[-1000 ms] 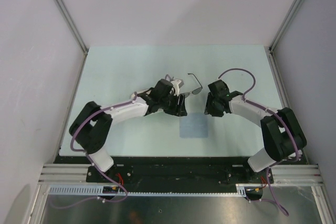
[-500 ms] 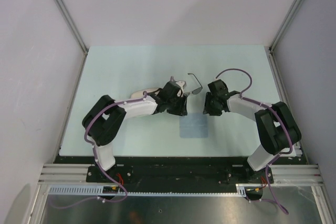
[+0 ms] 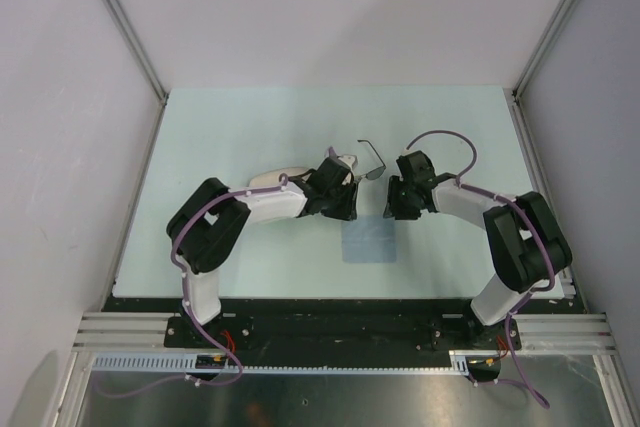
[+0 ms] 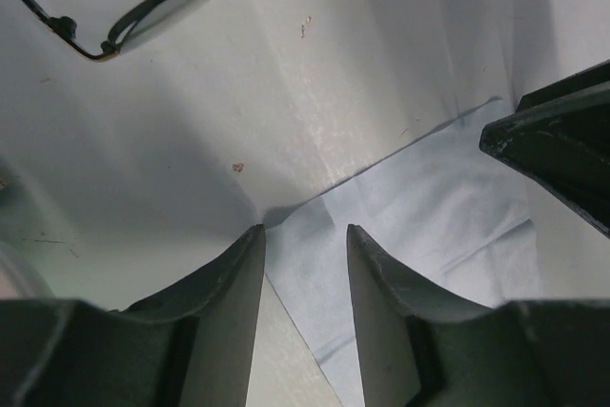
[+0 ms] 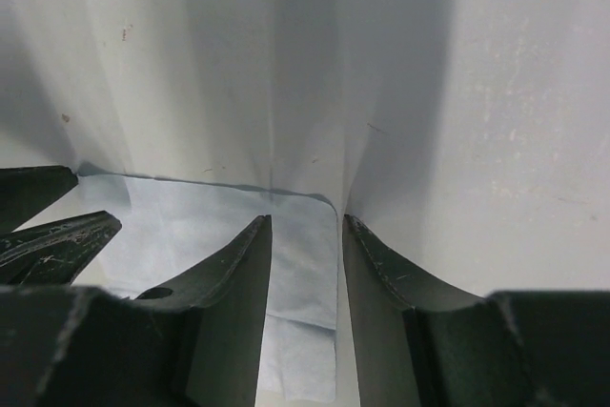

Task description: Organize the sunglasses

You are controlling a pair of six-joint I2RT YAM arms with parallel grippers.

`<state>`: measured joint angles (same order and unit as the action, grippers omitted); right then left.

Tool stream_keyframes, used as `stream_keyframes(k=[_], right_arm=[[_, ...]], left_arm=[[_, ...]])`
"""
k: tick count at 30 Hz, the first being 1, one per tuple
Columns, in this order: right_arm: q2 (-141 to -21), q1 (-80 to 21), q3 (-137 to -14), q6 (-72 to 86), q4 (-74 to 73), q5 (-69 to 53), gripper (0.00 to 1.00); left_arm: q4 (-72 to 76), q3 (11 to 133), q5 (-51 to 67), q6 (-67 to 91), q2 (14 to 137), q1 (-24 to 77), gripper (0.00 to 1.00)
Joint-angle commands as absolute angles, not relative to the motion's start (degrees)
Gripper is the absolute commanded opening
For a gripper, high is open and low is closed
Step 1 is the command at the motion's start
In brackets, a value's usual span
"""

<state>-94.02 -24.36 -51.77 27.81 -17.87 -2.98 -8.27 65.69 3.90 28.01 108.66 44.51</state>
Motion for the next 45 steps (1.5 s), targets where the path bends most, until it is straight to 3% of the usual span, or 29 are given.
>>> stream_keyframes(k=[1, 15, 20, 24, 45], right_arm=[[-95.4, -24.2, -51.9, 26.5, -16.3, -5.4, 0.39], [-96.9, -24.2, -52.0, 25.9, -17.3, -3.8, 0.11], [-96.3, -24.2, -52.1, 24.8, -17.6, -3.5, 0.00], [-95.6, -24.2, -52.0, 24.2, -17.8, -3.6, 0.00], [-89.0, -24.3, -51.9, 21.4, -21.7, -9.7, 0.00]], left_arm=[[-9.9, 66.9, 2.4, 28.7, 109.5, 45.3, 0.45], [-11.1, 66.8, 1.5, 27.2, 110.0, 45.4, 0.22], [-11.3, 66.9, 1.1, 26.1, 109.8, 45.4, 0.10], [-11.3, 67.2, 1.0, 24.9, 109.2, 45.4, 0.00], [-10.3, 64.5, 6.1, 14.4, 100.8, 46.7, 0.00]])
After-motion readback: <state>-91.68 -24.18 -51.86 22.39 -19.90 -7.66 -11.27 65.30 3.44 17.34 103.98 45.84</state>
